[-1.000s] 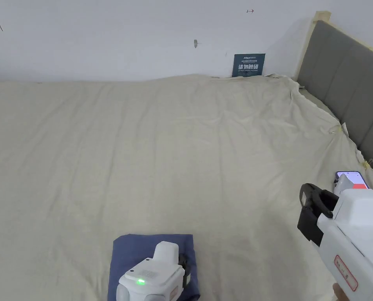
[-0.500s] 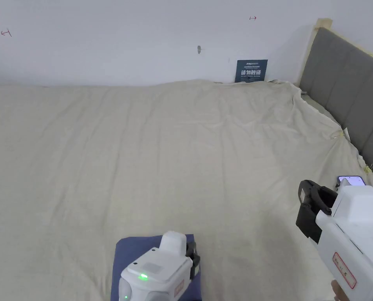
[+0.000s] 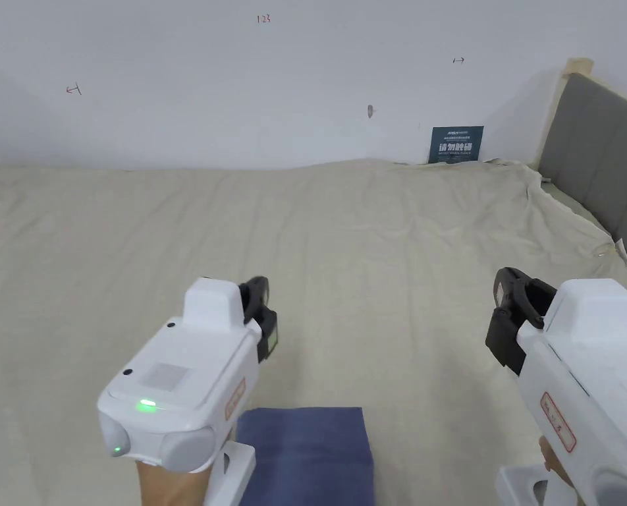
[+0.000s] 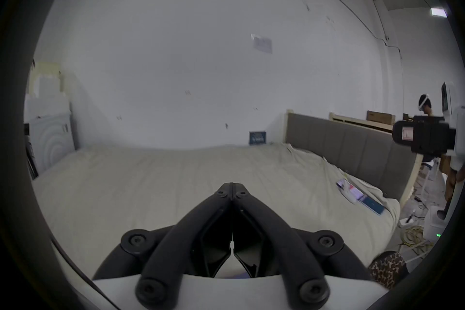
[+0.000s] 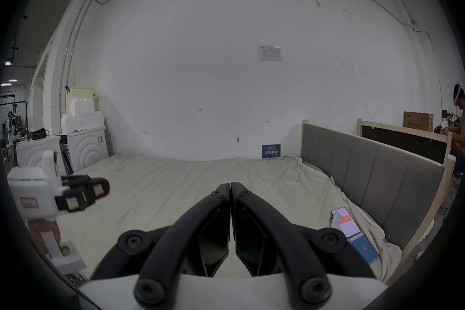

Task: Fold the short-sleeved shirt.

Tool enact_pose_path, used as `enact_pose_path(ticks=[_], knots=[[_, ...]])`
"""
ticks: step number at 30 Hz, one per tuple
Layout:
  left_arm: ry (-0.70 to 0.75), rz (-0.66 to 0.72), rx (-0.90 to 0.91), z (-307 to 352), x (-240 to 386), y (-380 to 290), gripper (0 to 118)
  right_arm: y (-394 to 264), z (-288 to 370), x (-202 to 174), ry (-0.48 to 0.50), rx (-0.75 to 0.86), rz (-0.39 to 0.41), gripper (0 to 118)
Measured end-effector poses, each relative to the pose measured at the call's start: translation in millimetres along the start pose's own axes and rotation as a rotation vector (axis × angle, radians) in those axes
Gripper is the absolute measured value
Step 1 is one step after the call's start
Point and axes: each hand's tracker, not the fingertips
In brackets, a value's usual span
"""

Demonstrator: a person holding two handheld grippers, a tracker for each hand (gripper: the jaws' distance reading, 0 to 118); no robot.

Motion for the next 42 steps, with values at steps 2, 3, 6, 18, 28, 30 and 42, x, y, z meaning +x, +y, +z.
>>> enact_pose_path(ticks=[2,3,6,18,28,30,42], knots=[[0.042,-0.023,0.031,8.6,-9.0,9.2,0,3.0,-2.4,-5.8,0.004,0.014,0.003,0],[0.063,-0.032,0.043,12.5,-12.9,12.5,0,4.1,-3.3,-8.7,0.005,0.022,0.006,0],[0.097,-0.025,0.065,21.9,-26.8,18.8,0,6.7,-6.3,-15.5,0.01,0.038,0.01,0],[0.257,0.007,0.087,47.7,-72.4,9.2,0,3.5,-8.8,-29.5,0.008,0.047,0.033,0],[0.265,0.052,0.086,49.9,-78.9,4.1,0,0.6,-11.5,-36.8,0.021,0.038,0.028,0],[0.265,0.056,0.083,49.4,-79.2,3.0,0,-0.8,-13.1,-38.1,0.024,0.036,0.027,0],[0.258,0.064,0.056,50.7,-90.9,-7.0,0,-64.6,-54.0,-71.8,0.078,-0.13,0.003,0]])
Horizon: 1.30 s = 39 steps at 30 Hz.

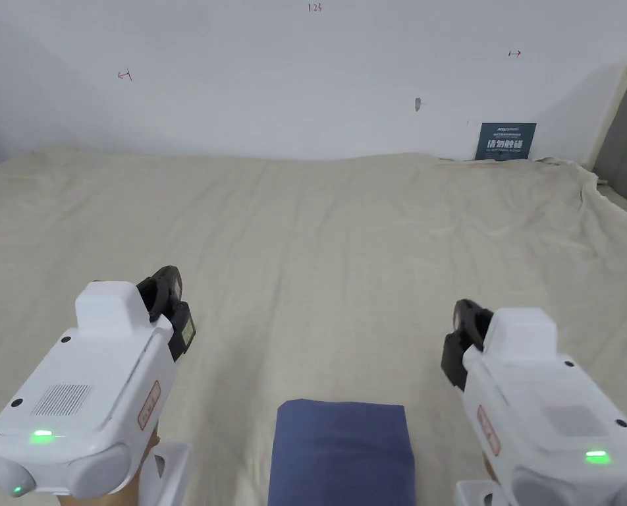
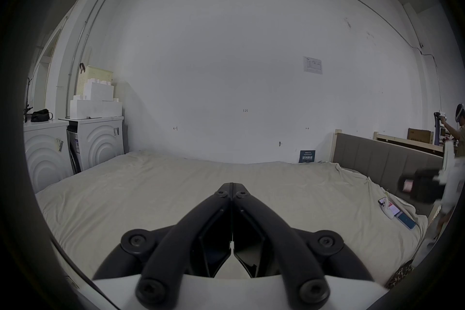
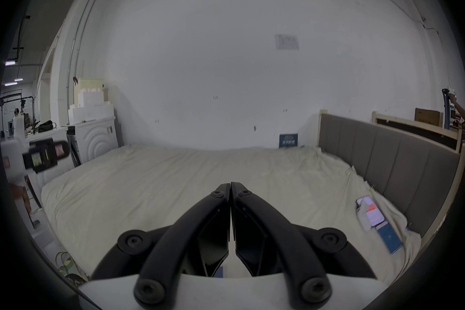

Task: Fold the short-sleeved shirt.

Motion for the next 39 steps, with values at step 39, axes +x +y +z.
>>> enact_pose_path(ticks=[39], knots=[[-0.329,0.395,-0.767,-69.0,-19.3,-134.9,36,-206.8,-73.1,-45.3,0.1,-0.424,0.023,0]])
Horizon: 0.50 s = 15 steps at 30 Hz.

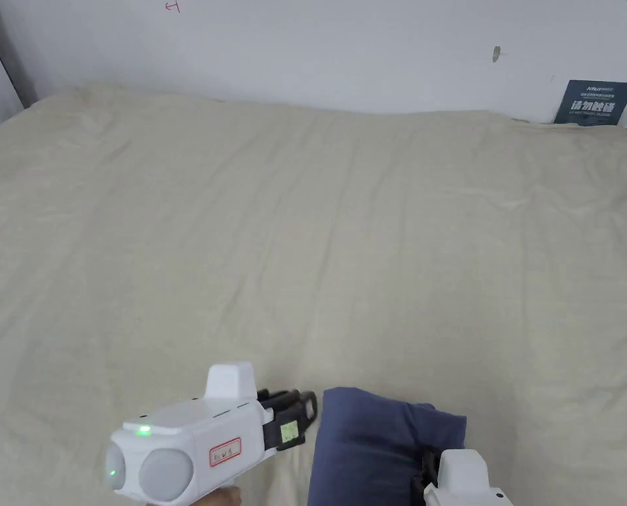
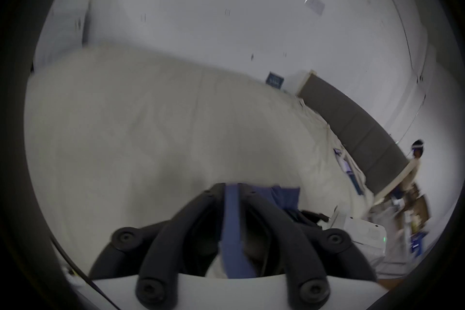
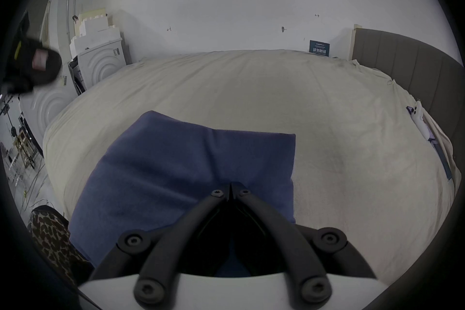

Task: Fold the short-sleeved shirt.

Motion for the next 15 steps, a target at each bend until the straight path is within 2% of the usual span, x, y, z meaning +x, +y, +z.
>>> enact_pose_path(ticks=[1,2,3,10,15], knots=[[-0.007,0.037,-0.076,-13.5,-6.0,0.8,59,0.3,-0.1,0.1,0.003,-0.003,0.004,0],[-0.02,0.057,-0.113,-22.5,-10.5,-0.8,72,0.2,-0.1,0.2,0.003,-0.003,0.005,0],[-0.032,0.069,-0.148,-31.2,-13.3,-2.4,79,0.1,-0.1,0.4,0.005,-0.004,0.007,0],[-0.066,0.101,-0.223,-72.4,-24.6,-3.4,78,0.9,-0.4,1.1,0.01,-0.011,0.001,0],[-0.106,0.053,-0.309,-90.8,-14.9,-4.2,64,1.6,-0.5,2.9,0.018,-0.013,-0.007,0]])
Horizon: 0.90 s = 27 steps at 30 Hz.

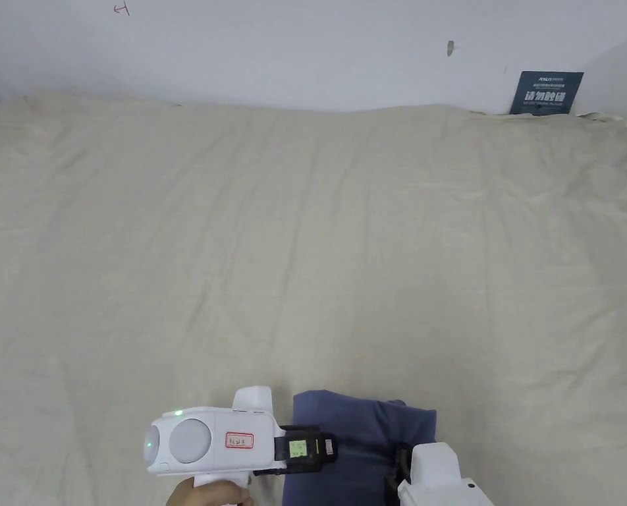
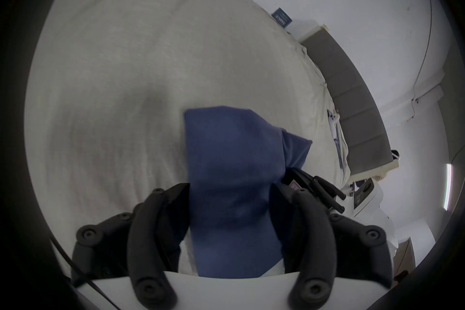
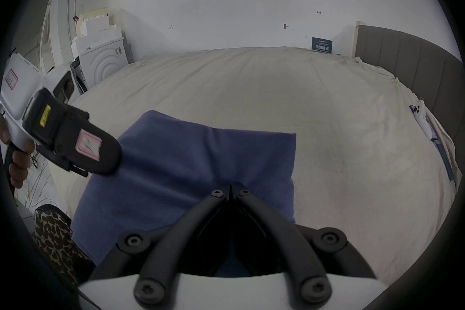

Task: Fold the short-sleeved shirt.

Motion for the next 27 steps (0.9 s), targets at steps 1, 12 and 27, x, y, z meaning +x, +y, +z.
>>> enact_pose_path(ticks=[1,12,27], knots=[[0.018,-0.034,-0.015,-3.5,2.8,-0.8,62,-0.2,-0.2,0.7,0.002,0.0,0.0,0],[0.056,-0.097,-0.001,0.4,12.5,-5.8,20,15.2,5.6,7.8,0.035,-0.014,-0.036,0],[0.225,-0.213,0.106,101.4,-28.5,70.6,14,155.2,95.6,34.1,-0.01,0.361,-0.007,0]])
